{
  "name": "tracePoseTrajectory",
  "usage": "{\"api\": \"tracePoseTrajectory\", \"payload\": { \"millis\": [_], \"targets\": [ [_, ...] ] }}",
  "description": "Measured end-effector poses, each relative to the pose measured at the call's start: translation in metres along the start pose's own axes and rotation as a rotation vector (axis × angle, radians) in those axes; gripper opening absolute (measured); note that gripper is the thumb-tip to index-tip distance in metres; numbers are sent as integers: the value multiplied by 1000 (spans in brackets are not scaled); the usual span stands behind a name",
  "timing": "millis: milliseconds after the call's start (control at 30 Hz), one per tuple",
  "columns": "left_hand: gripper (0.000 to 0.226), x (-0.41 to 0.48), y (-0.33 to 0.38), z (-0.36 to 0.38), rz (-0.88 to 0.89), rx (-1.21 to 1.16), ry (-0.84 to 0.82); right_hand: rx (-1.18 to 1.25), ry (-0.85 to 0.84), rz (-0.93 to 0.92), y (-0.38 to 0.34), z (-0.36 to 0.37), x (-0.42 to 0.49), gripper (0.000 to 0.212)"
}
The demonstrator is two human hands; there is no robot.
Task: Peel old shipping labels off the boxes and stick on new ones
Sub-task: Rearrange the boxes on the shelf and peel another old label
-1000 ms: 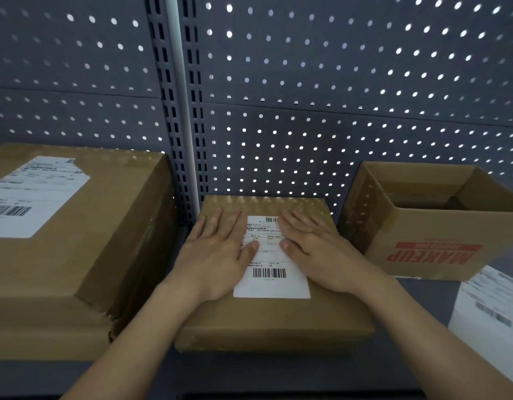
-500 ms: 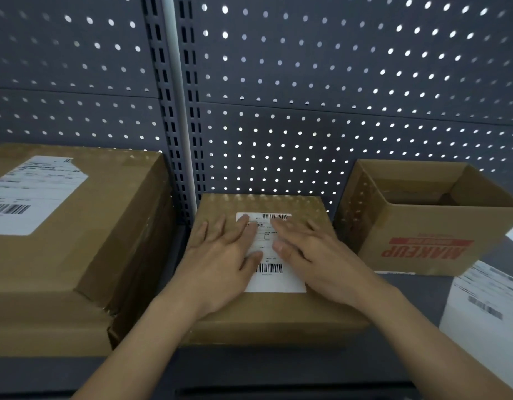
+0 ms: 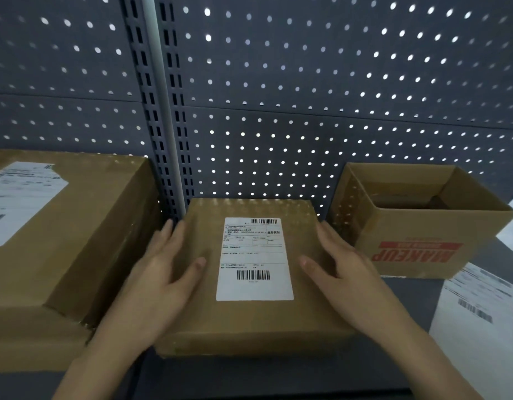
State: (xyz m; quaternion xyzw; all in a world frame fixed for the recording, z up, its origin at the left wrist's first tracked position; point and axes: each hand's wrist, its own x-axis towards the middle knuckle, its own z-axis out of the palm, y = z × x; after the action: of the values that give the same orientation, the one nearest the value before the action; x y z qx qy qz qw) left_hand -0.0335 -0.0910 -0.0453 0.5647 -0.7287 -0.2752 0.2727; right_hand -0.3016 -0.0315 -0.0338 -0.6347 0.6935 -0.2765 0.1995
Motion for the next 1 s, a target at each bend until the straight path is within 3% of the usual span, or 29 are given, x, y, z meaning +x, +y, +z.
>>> {"api": "tracePoseTrajectory", "payload": {
  "millis": [100,200,333,433,500,833,1000],
  "targets": [
    [74,-12,3,6,-181,-264,13,210,-4,133,10,2,-11,71],
    [77,-16,0,18,-262,-352,22,466,-52,242,16,12,-11,75],
    [73,-14,-4,20,-320,-417,41,660,-39,238,19,17,-11,39],
    [37,-15,-2,19,-347,-439,18,712,-29,215,20,18,-12,35],
    [27,-18,-1,20,-338,-459,32,747,-21,213,22,20,-14,33],
    [19,-48,4,8,-188,-487,26,739,122,191,-5,17,-61,38],
    [42,-70,11,0,-87,-513,-32,688,334,202,-29,17,-114,41]
  ]
}}
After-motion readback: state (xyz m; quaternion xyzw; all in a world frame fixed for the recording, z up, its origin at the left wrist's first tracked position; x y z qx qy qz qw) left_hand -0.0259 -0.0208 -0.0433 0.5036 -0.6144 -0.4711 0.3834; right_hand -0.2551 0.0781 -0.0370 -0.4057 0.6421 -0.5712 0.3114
